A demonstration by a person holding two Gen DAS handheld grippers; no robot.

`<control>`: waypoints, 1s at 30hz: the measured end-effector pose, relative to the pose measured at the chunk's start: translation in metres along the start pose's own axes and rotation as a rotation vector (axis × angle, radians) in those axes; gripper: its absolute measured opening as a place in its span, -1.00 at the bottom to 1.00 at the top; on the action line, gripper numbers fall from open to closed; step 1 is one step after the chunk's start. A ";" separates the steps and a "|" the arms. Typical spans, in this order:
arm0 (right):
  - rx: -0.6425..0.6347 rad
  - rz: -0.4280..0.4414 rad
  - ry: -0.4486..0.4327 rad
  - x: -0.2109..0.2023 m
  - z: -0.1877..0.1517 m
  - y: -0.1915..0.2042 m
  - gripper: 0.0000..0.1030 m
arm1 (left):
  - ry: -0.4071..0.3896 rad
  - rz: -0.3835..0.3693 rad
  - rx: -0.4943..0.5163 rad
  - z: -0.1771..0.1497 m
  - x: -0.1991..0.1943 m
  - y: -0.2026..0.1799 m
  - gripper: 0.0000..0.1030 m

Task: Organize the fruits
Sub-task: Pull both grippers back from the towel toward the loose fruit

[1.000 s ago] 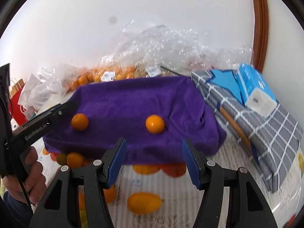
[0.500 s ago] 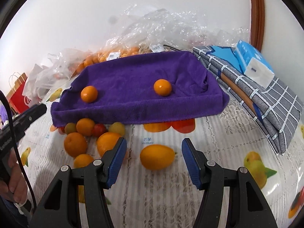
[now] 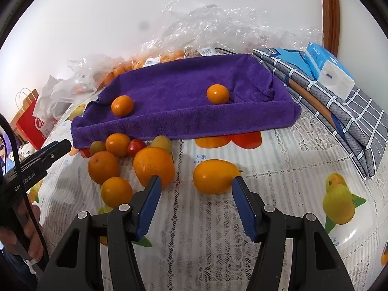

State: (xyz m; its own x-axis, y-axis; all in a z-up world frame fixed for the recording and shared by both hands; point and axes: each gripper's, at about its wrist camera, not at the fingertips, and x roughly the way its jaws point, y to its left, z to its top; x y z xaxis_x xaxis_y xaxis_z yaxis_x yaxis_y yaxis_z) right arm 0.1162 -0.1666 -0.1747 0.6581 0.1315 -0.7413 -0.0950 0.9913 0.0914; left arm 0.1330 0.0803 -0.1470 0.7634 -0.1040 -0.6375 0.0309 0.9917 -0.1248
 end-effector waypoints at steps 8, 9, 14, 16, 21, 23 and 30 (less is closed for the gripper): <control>-0.031 0.000 -0.010 0.001 0.001 0.001 0.18 | 0.043 -0.014 -0.052 -0.001 0.008 0.009 -0.11; -0.028 0.009 -0.012 0.000 0.001 0.001 0.18 | 0.042 -0.014 -0.053 -0.002 0.008 0.009 -0.11; -0.027 0.089 -0.022 -0.004 0.000 0.004 0.18 | 0.039 -0.015 -0.039 -0.002 0.008 0.005 -0.11; -0.051 0.084 -0.008 0.000 -0.001 0.009 0.18 | 0.042 -0.015 -0.044 -0.002 0.008 0.006 -0.11; -0.111 0.052 0.019 0.008 -0.002 0.020 0.19 | 0.049 -0.023 -0.060 -0.002 0.010 0.009 -0.11; -0.127 0.051 0.027 0.011 -0.002 0.024 0.21 | 0.048 -0.022 -0.060 -0.002 0.010 0.009 -0.11; -0.161 0.043 0.040 0.017 -0.003 0.031 -0.29 | 0.055 -0.022 -0.072 -0.002 0.011 0.010 -0.11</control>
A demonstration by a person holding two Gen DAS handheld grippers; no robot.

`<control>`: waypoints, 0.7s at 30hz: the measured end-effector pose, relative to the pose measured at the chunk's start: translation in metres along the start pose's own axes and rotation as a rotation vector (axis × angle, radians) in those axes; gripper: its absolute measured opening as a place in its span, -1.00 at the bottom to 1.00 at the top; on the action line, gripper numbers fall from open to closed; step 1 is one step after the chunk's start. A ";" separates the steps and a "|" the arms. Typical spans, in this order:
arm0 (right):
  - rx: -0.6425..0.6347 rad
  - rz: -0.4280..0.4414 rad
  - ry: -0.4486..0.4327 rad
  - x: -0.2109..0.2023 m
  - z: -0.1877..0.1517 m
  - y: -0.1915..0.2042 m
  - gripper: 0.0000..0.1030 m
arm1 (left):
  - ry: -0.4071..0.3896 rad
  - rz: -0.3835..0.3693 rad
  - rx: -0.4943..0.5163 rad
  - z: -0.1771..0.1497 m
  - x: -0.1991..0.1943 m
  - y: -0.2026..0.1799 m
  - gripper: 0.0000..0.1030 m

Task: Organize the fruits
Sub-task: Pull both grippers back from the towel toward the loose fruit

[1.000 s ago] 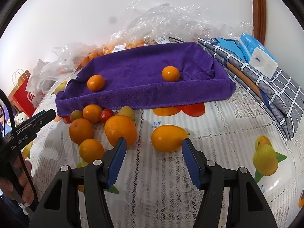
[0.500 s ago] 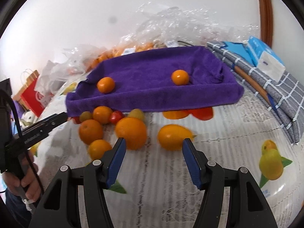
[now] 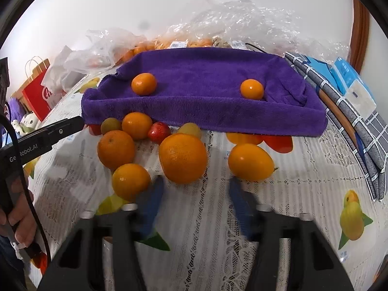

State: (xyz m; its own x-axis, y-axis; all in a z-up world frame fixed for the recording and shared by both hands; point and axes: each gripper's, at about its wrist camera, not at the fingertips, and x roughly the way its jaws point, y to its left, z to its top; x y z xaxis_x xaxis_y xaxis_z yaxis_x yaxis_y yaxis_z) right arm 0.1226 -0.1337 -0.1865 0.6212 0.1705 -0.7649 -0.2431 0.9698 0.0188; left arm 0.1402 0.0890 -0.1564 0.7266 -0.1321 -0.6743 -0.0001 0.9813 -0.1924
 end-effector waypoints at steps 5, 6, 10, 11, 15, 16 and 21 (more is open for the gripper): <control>0.001 0.008 -0.023 -0.007 -0.003 0.000 -0.61 | 0.009 -0.008 -0.007 0.000 0.002 0.001 -0.11; 0.006 0.010 -0.028 -0.009 -0.004 -0.002 -0.64 | 0.009 -0.010 -0.005 0.000 0.002 0.001 -0.11; 0.022 0.019 -0.021 -0.013 -0.009 -0.009 -0.63 | 0.014 -0.021 -0.002 -0.001 0.003 0.000 -0.11; 0.029 0.023 -0.014 -0.012 -0.010 -0.010 -0.63 | 0.015 -0.025 -0.003 -0.001 0.003 0.000 -0.11; 0.037 0.031 -0.042 -0.016 -0.006 -0.012 -0.45 | 0.013 -0.036 -0.010 0.000 0.003 0.002 -0.11; 0.035 0.031 -0.050 -0.016 -0.005 -0.012 -0.37 | 0.014 -0.039 -0.011 0.000 0.003 0.002 -0.11; 0.012 0.055 -0.072 -0.012 0.005 -0.005 -0.04 | 0.019 -0.053 -0.018 0.000 0.005 0.003 -0.11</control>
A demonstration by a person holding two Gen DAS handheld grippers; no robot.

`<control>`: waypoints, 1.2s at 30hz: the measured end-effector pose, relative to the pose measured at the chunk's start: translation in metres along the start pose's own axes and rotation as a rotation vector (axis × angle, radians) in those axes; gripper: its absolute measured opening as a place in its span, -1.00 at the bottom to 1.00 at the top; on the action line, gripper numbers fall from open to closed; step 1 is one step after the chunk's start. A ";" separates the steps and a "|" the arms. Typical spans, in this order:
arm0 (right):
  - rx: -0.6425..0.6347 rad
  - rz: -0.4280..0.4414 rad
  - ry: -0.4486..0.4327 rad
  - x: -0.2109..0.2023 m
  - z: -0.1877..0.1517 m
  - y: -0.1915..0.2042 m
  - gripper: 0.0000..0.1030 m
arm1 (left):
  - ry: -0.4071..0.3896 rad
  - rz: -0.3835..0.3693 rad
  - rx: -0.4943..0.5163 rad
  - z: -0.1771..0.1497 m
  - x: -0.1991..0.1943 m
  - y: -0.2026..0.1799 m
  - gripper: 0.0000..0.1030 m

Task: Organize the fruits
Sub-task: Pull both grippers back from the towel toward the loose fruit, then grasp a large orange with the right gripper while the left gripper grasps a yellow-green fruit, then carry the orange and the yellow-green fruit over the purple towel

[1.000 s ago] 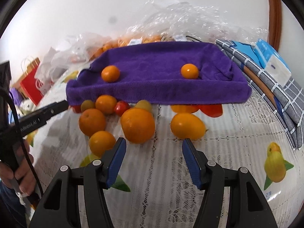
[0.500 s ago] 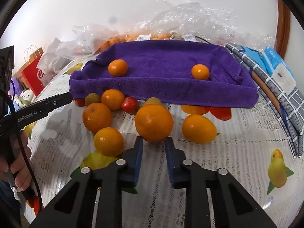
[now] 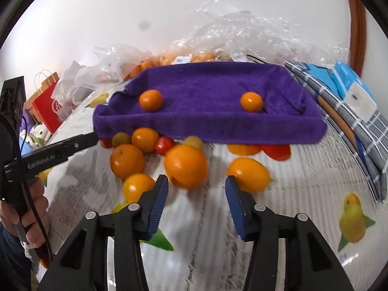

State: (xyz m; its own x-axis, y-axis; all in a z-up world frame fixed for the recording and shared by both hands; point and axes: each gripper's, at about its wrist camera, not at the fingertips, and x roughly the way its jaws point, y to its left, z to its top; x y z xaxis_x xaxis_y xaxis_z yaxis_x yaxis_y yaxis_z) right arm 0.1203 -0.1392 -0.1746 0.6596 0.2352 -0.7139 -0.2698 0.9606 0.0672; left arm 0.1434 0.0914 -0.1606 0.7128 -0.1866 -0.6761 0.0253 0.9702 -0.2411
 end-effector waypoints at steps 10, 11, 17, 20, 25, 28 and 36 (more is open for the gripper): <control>0.020 0.031 0.006 0.011 0.009 -0.004 -0.20 | -0.014 -0.052 0.010 -0.001 -0.004 -0.001 -0.11; 0.023 0.030 -0.009 0.006 0.007 -0.006 -0.20 | -0.021 -0.066 0.025 -0.001 -0.006 -0.004 -0.11; 0.014 -0.002 -0.076 -0.029 -0.006 -0.023 -0.19 | 0.037 -0.115 0.051 0.004 0.006 -0.016 -0.11; 0.018 -0.033 -0.095 -0.041 -0.013 -0.035 -0.19 | 0.080 -0.151 0.035 0.011 0.019 -0.020 -0.11; 0.067 -0.058 -0.090 -0.043 -0.021 -0.053 -0.19 | 0.138 -0.179 0.010 0.013 0.038 -0.023 -0.38; 0.092 -0.047 -0.065 -0.038 -0.022 -0.059 -0.19 | 0.148 -0.208 0.009 0.010 0.040 -0.023 -0.49; 0.147 -0.025 -0.051 -0.034 -0.024 -0.069 -0.19 | 0.126 -0.168 -0.033 0.002 0.028 -0.010 -0.49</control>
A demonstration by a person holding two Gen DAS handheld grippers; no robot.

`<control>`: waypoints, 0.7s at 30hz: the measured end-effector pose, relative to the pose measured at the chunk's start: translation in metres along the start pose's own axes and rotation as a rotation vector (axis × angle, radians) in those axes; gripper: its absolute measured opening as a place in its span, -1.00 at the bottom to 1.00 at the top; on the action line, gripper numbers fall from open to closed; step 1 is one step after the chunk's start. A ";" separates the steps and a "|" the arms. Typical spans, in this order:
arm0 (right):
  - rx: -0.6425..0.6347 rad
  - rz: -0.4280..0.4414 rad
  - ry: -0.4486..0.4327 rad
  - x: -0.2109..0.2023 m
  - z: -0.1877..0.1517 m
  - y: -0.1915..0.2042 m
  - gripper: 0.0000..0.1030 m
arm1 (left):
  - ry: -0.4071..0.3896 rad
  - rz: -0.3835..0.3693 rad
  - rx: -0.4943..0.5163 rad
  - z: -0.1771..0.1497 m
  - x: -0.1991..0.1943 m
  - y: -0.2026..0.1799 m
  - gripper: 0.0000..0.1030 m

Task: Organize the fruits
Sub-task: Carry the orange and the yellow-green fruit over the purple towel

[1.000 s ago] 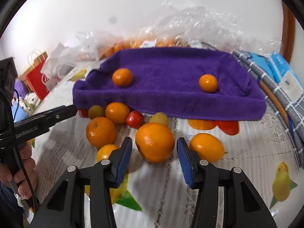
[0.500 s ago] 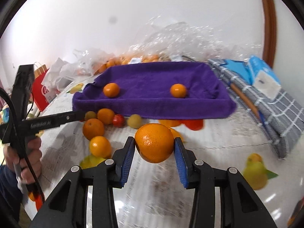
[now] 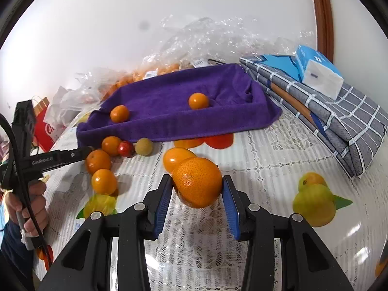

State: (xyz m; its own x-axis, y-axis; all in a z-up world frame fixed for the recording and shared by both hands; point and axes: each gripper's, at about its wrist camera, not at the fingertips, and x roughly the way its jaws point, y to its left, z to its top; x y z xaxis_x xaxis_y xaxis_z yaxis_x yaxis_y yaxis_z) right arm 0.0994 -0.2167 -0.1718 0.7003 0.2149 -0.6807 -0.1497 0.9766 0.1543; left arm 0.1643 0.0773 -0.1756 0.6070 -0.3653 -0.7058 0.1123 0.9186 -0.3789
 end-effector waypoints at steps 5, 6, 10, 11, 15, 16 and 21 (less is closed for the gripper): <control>-0.014 0.015 0.001 0.001 0.000 0.002 -0.19 | -0.016 0.006 0.041 0.000 0.002 -0.006 -0.49; -0.012 0.013 -0.008 -0.001 0.000 0.002 -0.19 | -0.020 -0.003 0.049 0.000 0.001 -0.007 -0.49; 0.021 0.015 -0.022 -0.003 -0.001 -0.005 -0.19 | -0.045 -0.031 0.101 -0.001 -0.003 -0.015 -0.49; 0.030 0.013 -0.020 -0.003 -0.001 -0.006 -0.19 | -0.045 -0.033 0.109 -0.001 -0.003 -0.017 -0.49; 0.027 0.024 -0.023 -0.003 0.000 -0.005 -0.19 | -0.046 -0.043 0.104 0.000 -0.004 -0.015 -0.49; 0.023 0.025 -0.023 -0.003 0.000 -0.004 -0.19 | -0.051 -0.046 0.100 0.000 -0.005 -0.014 -0.49; 0.026 0.007 -0.045 -0.008 -0.002 -0.005 -0.19 | -0.084 -0.067 0.106 -0.002 -0.013 -0.016 -0.49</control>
State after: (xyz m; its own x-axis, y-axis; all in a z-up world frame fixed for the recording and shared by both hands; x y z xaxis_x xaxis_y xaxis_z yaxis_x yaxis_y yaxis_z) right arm 0.0935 -0.2229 -0.1685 0.7300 0.2208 -0.6468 -0.1371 0.9744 0.1780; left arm 0.1530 0.0673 -0.1610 0.6582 -0.4168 -0.6269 0.2344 0.9048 -0.3555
